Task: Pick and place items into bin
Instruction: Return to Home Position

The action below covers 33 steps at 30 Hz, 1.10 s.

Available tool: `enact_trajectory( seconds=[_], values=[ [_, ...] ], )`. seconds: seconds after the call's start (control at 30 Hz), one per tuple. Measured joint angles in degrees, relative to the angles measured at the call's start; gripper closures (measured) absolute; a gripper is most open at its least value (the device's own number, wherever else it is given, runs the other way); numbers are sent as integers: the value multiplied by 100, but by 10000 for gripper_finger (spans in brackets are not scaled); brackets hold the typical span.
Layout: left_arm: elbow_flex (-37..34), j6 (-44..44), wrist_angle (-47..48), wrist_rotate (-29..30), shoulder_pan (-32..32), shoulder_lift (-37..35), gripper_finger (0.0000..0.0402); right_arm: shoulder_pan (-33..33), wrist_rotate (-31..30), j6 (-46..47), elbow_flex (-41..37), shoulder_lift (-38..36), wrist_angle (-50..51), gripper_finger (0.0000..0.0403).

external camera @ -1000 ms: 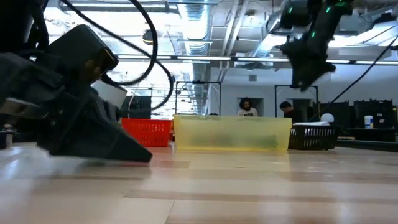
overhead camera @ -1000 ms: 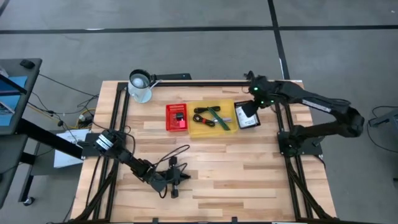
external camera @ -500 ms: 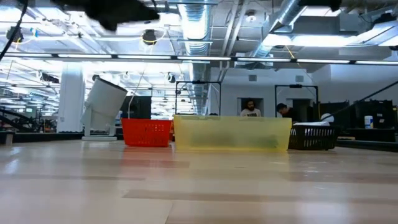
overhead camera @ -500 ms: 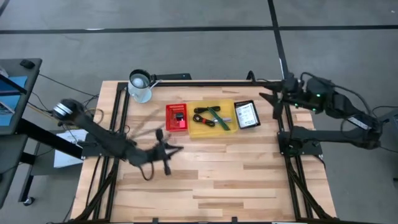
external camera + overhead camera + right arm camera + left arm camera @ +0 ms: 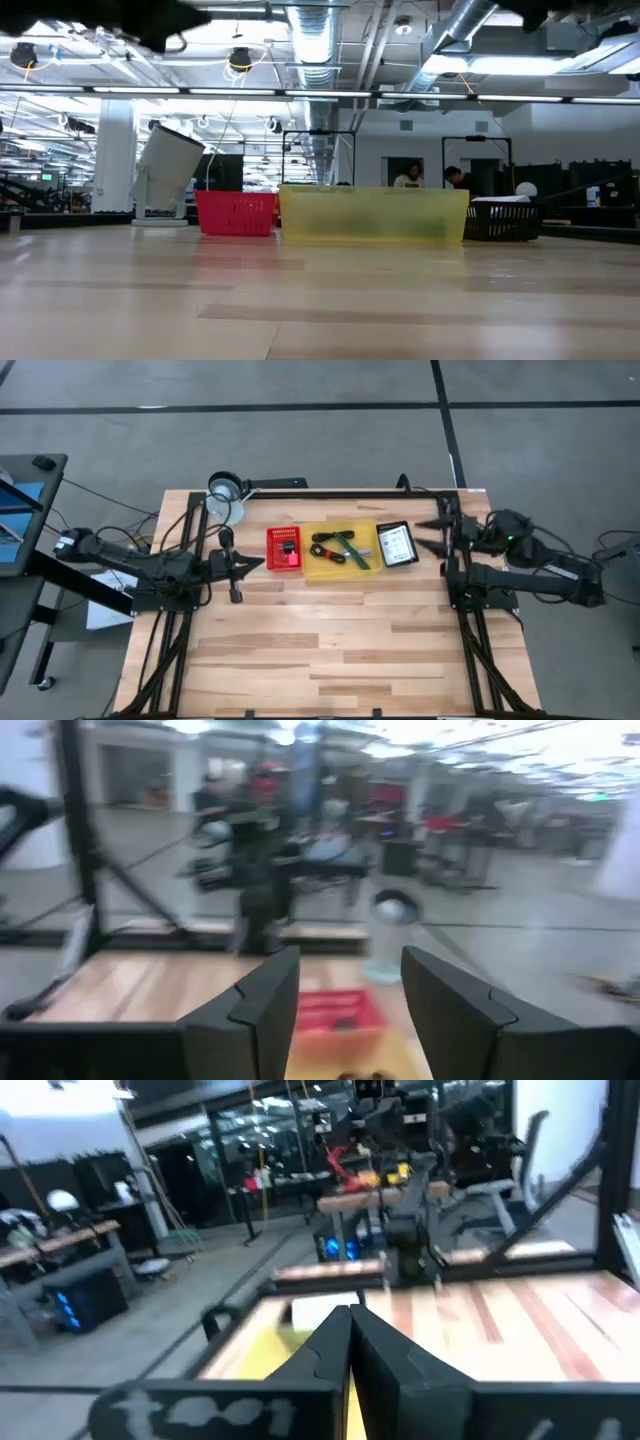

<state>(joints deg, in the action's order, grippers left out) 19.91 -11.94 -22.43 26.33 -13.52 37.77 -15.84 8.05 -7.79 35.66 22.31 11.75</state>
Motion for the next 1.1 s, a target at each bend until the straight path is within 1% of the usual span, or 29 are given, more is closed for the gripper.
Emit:
enact_trajectory(
  seconds=[0.1,0.2,0.3,0.37,0.43,0.5,0.67,0.77,0.87,1.0,1.1],
  values=[
    [-561,221,-108,-175,149,-347,402,0,396,68,-565,-193,-240,231],
    [-1083,465,-369,-165,218,-602,402,-2,407,396,-1123,-362,-429,233],
    [-1555,557,-887,-175,219,-763,402,-2,395,623,-1704,-467,-984,234],
    [-1761,564,-1118,-164,219,-852,402,-3,390,655,-2034,-552,-1307,234],
    [-1921,584,-1153,-161,217,-959,402,-54,315,765,-2334,-665,-1667,234],
    [-1927,713,-1001,-96,225,-1049,401,-133,129,904,-2609,-781,-2026,234],
    [-1929,1087,-715,-38,315,-1053,402,-411,-266,1248,-3093,-1119,-2215,235],
    [-1929,1321,-646,-216,407,-1054,402,-556,-218,1392,-3305,-1298,-2244,234],
    [-1929,1423,-657,-492,441,-1054,402,-557,-210,1543,-3526,-1442,-2238,232],
    [-1931,1450,-949,-784,442,-1057,402,-464,-211,1639,-3528,-1500,-1946,232],
    [-1933,1462,-1037,-803,442,-1057,401,-356,-211,1599,-3528,-1506,-2014,233]
  ],
)
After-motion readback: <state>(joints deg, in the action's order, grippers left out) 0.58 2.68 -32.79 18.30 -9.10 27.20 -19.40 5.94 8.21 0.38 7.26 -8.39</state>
